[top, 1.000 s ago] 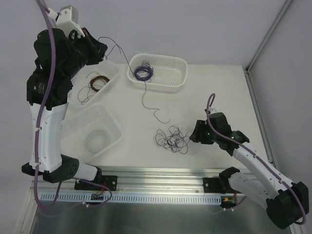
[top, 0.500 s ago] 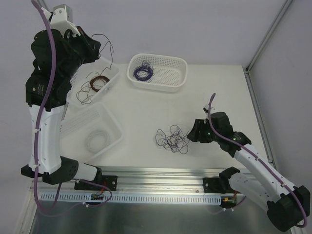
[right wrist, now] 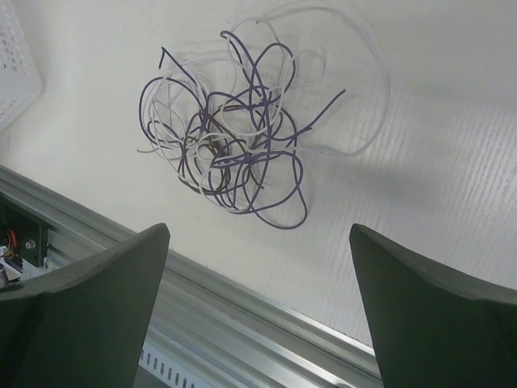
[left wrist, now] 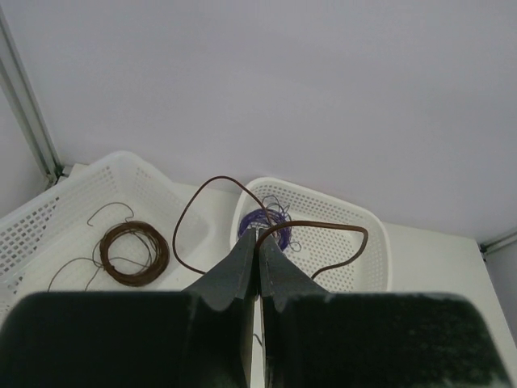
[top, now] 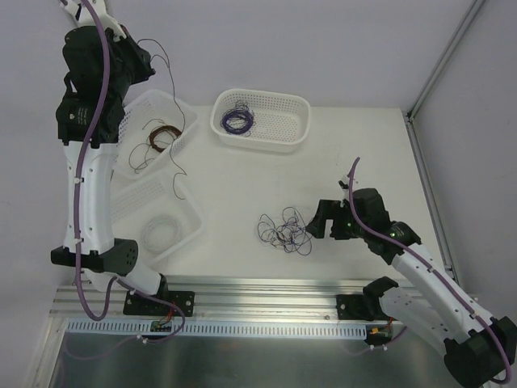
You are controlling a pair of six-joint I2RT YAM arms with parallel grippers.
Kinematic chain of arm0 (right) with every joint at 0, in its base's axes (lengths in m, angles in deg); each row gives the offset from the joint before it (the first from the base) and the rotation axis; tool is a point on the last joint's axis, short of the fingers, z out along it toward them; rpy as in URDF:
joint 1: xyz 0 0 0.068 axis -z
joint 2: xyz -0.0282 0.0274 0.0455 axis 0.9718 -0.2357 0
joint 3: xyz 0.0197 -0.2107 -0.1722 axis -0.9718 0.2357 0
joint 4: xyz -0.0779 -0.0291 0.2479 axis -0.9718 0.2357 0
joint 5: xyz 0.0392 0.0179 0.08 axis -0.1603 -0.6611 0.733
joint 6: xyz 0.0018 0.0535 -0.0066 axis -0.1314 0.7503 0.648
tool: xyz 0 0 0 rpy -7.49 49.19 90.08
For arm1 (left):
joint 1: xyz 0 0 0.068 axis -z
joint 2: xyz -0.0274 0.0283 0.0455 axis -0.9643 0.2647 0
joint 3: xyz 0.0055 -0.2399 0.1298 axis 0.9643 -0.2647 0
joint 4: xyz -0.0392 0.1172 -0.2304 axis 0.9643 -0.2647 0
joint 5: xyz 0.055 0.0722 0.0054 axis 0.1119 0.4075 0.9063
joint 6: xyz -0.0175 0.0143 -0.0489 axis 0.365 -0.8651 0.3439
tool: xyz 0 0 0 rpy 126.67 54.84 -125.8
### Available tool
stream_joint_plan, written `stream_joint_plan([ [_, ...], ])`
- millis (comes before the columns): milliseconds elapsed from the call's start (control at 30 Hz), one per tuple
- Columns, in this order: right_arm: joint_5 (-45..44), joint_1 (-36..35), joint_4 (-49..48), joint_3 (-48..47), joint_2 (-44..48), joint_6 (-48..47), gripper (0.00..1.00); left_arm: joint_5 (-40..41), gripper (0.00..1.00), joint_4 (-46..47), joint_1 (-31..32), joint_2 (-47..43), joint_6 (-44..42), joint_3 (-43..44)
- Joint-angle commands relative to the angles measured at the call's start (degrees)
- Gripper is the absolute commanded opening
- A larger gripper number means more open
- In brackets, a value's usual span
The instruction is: Untangle the cables
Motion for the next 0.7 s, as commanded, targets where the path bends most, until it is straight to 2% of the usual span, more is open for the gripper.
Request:
stream_joint_plan([
  [0, -1.34, -0.34, 1.42, -3.30, 1.04, -1.11, 1.00, -0.37, 0.00, 4.22, -2.22, 1.50, -0.76, 4.81],
  [200, -2.49, -0.34, 3.01, -4.53, 0.69, -1.91, 1.00, -4.14, 0.00, 5.63, -6.71, 3.88, 3.78, 9.92],
  [333, -2.93, -0.34, 3.01, -5.32, -1.15, -2.08, 1.00, -13.44, 0.00, 6.16, -9.26, 2.75, 9.08, 9.22],
  [467, -2.49, -0.25, 2.40, -5.68, -2.47, -2.08, 1.00, -15.58, 0.00, 6.60, -9.26, -0.86, 9.88, 2.90],
  [667, -1.87, -0.25, 1.95, -5.59, -2.74, -2.08, 0.99, -13.73, 0.00, 6.51, -9.26, -9.99, 5.48, -8.33],
])
